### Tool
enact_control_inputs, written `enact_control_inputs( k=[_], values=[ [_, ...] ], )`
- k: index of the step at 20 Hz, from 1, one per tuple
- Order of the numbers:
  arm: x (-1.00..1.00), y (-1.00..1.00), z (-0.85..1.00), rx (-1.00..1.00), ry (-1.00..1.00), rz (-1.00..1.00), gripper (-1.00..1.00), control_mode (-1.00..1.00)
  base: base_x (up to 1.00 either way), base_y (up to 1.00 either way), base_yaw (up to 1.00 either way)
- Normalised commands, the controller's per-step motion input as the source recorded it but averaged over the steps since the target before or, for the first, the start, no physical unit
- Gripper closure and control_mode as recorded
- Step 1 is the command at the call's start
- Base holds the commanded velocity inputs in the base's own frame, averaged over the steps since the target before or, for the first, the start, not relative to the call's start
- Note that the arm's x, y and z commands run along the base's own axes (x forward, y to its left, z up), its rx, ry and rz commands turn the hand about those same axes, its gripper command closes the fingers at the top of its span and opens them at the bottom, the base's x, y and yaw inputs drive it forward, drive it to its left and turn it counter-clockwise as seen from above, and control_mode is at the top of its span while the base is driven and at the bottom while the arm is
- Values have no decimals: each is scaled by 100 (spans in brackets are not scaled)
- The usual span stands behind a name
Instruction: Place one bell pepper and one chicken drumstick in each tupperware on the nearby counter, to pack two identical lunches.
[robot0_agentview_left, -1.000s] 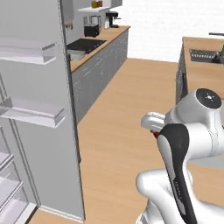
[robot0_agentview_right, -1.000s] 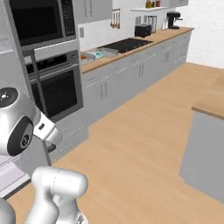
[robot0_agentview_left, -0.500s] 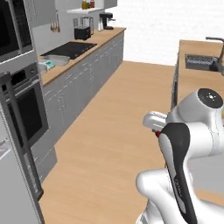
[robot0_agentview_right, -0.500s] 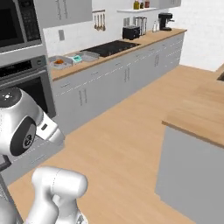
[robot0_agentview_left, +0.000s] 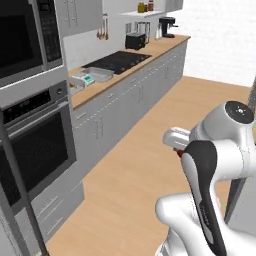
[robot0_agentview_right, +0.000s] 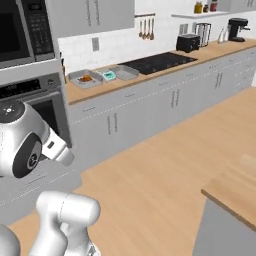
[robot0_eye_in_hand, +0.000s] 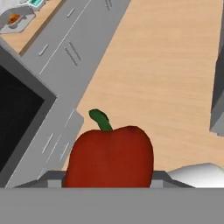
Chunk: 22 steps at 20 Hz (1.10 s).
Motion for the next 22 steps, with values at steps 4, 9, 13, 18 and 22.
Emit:
enact_control_inputs(
  k=[4, 9, 13, 18, 22],
  values=[
    [0, 0, 0, 0, 0, 0, 100, 100, 100, -24, 2],
    [0, 0, 0, 0, 0, 0, 100, 100, 100, -11, 0],
    [0, 0, 0, 0, 0, 0, 100, 100, 100, 0, 0],
    [0, 0, 0, 0, 0, 0, 100, 100, 100, 0, 0],
    [0, 0, 0, 0, 0, 0, 100, 100, 100, 0, 0]
  ],
)
